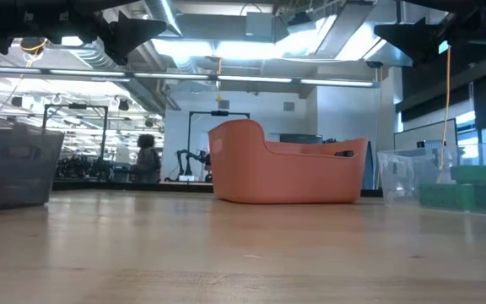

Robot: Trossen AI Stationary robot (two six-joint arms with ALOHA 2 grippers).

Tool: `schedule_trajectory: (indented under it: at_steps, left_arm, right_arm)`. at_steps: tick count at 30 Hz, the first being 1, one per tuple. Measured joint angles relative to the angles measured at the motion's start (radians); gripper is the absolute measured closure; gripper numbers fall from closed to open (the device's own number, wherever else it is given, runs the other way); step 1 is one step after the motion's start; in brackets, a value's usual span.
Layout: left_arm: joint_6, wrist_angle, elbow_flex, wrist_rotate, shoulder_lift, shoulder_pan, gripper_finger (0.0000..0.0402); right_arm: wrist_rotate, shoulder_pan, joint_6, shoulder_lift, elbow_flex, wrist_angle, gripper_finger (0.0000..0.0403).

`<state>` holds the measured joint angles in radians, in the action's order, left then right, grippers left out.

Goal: Sort & place blocks by color
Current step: Return to Home Position

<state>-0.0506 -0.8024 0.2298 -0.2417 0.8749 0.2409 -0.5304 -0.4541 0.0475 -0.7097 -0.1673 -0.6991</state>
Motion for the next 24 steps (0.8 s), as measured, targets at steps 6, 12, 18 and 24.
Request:
schedule_trajectory:
  at_steps: [6, 12, 18, 24]
  left_arm:
    - [0.0, 0.001, 0.0, 0.0, 0.0, 0.0, 0.0113]
    - [0.0, 0.001, 0.0, 0.0, 0.0, 0.0, 0.0113]
    - [0.0, 0.001, 0.0, 0.0, 0.0, 0.0, 0.0113]
    - [0.055, 0.116, -0.002, -0.005, -0.074, 0.0, 0.0116]
  right_arm:
    - [0.0, 0.0, 0.0, 0.0, 0.0, 0.0, 0.0089]
    - [0.0, 0.0, -0.002, 0.0, 0.0, 0.001, 0.0089]
    - [0.0, 0.0, -0.003, 0.0, 0.0, 0.001, 0.0089]
    - [0.0, 0.0, 0.001, 0.0, 0.0, 0.003, 0.0089]
